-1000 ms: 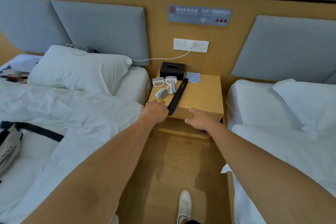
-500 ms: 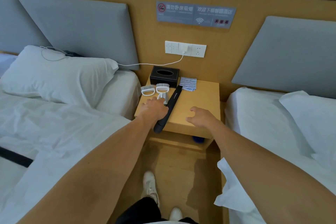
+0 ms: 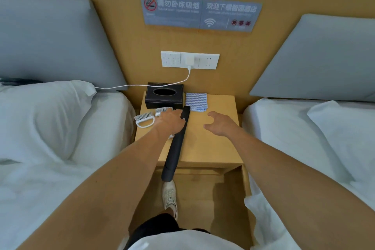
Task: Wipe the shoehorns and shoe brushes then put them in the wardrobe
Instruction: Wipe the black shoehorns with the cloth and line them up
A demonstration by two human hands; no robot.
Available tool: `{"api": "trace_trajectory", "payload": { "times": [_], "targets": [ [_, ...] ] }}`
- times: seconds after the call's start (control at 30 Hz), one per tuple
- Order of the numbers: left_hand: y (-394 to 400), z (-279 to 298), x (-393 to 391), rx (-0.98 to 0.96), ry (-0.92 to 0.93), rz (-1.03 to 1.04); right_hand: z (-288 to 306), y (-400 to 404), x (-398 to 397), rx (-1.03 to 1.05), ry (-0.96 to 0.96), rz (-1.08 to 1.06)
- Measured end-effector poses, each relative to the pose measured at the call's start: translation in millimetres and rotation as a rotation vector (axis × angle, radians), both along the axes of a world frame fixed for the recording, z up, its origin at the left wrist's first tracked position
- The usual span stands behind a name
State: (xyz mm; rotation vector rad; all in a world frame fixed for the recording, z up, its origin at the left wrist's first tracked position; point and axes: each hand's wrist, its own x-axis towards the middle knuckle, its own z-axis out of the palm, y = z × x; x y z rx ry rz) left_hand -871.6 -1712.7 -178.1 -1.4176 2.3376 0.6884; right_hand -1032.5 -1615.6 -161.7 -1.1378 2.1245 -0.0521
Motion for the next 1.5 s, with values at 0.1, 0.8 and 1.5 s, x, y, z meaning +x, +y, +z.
{"api": "trace_trajectory", "payload": {
  "times": [0.1, 0.8, 1.5],
  "targets": [
    [-31, -10, -2, 0.019, -0.014, -0.008, -9, -28, 0, 0.012, -0.018, -0.019],
    [-108, -108, -23, 0.082, -0.104, 0.03, -146, -145, -82, 0.116, 0.053, 0.2],
    [-106, -185, -48, 0.111, -0.023, 0.109, -250, -169, -96, 0.264, 0.348, 0.383]
  ]
}}
